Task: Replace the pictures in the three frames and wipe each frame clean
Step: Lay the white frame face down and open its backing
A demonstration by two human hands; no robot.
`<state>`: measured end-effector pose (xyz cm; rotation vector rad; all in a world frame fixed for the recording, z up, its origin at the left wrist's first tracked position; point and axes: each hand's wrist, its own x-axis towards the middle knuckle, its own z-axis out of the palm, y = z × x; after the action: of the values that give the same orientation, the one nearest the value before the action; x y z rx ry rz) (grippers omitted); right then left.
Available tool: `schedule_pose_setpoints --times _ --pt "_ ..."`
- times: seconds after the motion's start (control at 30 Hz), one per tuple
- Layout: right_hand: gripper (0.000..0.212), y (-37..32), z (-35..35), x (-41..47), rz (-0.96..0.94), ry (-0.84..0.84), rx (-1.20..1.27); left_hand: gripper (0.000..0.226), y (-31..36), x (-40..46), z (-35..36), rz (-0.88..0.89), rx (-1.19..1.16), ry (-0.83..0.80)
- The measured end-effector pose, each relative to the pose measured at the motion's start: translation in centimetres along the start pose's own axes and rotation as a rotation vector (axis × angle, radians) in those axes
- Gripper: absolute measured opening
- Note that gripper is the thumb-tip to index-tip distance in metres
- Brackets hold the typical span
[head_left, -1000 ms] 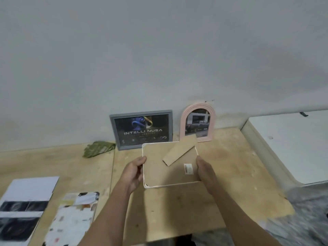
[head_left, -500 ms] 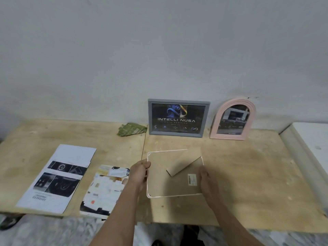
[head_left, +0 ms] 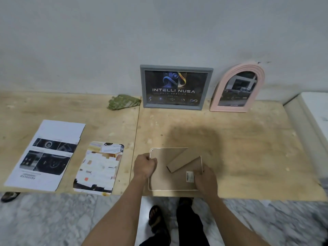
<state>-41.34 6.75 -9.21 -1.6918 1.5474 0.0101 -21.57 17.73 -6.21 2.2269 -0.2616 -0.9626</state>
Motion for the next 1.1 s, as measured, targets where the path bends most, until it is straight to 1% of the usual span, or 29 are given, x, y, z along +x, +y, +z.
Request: schedule_pose_setpoints --times 0.07,0.13,0.17,0.2,0.3,0.37,0.5,0.63,0.67,0.8,0.9,1.0,1.1 --pt "0.032 -0.3 -0.1 -0.5 -0.027 0.006 -0.040 0.016 0.2 -0.1 -0.2 0.037 0.010 0.023" --pt "0.044 -0.4 -0.4 -1.0 -0.063 0.015 -0.096 0.012 0.5 -0.2 -0.5 0.085 0.041 0.078" --pt "0.052 -0.5 -0.5 -1.3 -0.076 0.001 -0.136 0.012 0.6 -0.2 -0.6 0.113 0.080 0.091" --pt "0.062 -0.7 -0.7 -1.8 -0.095 -0.030 -0.186 0.018 0.7 -0.1 -0.6 0.140 0.121 0.086" --pt "0.096 -0.9 -0.7 -2.8 -0.126 -0.138 -0.352 0.030 1.0 0.6 -0.3 0.175 0.262 0.019" --pt "0.108 -1.0 -0.4 -3.1 -0.138 -0.153 -0.407 0.030 1.3 1.0 0.0 0.169 0.388 -0.024" --pt "0.108 -1.2 -0.2 -2.4 -0.142 -0.095 -0.499 0.021 1.9 1.3 0.1 0.186 0.558 -0.042" --pt "0.126 -1.4 -0.4 -1.7 -0.109 -0.219 -0.486 0.028 2.1 1.6 0.4 0.200 0.662 -0.024" --pt "0.127 -1.4 -0.4 -1.7 -0.119 -0.221 -0.499 0.029 2.1 1.7 0.5 0.192 0.668 -0.024" --pt "0.119 -1.4 -0.5 -2.1 -0.183 -0.144 -0.587 0.032 2.8 1.7 1.1 0.136 0.610 -0.027" --pt "0.120 -1.5 -0.5 -2.0 -0.197 -0.117 -0.654 0.039 3.7 1.8 1.1 0.063 0.522 0.011" --pt "0.118 -1.8 -0.5 -1.9 -0.215 -0.100 -0.721 0.045 4.4 2.1 0.6 0.010 0.497 0.007" --pt "0.120 -2.0 -0.5 -1.8 -0.224 -0.084 -0.769 0.040 5.0 2.0 0.2 -0.020 0.468 0.010"
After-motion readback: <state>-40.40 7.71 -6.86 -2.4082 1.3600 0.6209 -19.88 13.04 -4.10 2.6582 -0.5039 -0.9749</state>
